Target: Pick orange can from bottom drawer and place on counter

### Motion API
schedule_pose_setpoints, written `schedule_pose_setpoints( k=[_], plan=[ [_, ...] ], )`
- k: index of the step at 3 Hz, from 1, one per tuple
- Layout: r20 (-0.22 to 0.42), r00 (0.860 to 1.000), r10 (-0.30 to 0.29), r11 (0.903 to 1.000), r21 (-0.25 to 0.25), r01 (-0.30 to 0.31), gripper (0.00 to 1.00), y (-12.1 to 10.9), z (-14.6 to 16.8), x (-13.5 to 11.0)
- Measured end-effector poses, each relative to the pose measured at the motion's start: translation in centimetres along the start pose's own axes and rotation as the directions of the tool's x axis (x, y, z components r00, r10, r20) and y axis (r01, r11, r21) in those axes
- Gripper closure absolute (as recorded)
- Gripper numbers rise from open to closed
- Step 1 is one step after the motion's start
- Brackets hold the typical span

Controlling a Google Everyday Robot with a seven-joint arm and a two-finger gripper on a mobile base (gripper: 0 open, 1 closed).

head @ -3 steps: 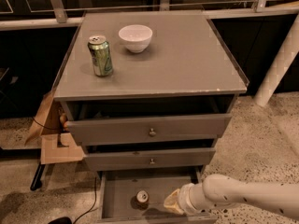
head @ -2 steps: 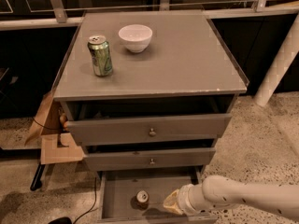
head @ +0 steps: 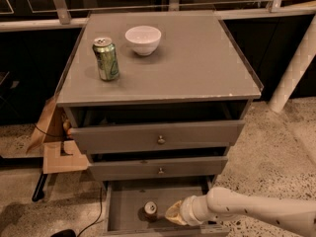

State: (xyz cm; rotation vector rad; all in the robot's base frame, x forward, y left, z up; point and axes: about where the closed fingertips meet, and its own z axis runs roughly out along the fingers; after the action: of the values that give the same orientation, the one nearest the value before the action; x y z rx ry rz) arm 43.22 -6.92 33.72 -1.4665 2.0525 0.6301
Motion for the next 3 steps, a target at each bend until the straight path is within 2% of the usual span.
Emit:
schedule_pose_setpoints(
  k=[1,2,3],
  plan=[
    [0.033,0.999,-0.021,0.9994,-0.025,0.022,0.41,-0.5,2.8,0.6],
    [0.062,0.998,-0.033,0.9985,-0.041,0.035,0.35,-1.0,5.3,1.2],
    [0.096,0.995,-0.041,0.9984,-0.036,0.044,0.31,-2.0,8.1,1.9]
  ],
)
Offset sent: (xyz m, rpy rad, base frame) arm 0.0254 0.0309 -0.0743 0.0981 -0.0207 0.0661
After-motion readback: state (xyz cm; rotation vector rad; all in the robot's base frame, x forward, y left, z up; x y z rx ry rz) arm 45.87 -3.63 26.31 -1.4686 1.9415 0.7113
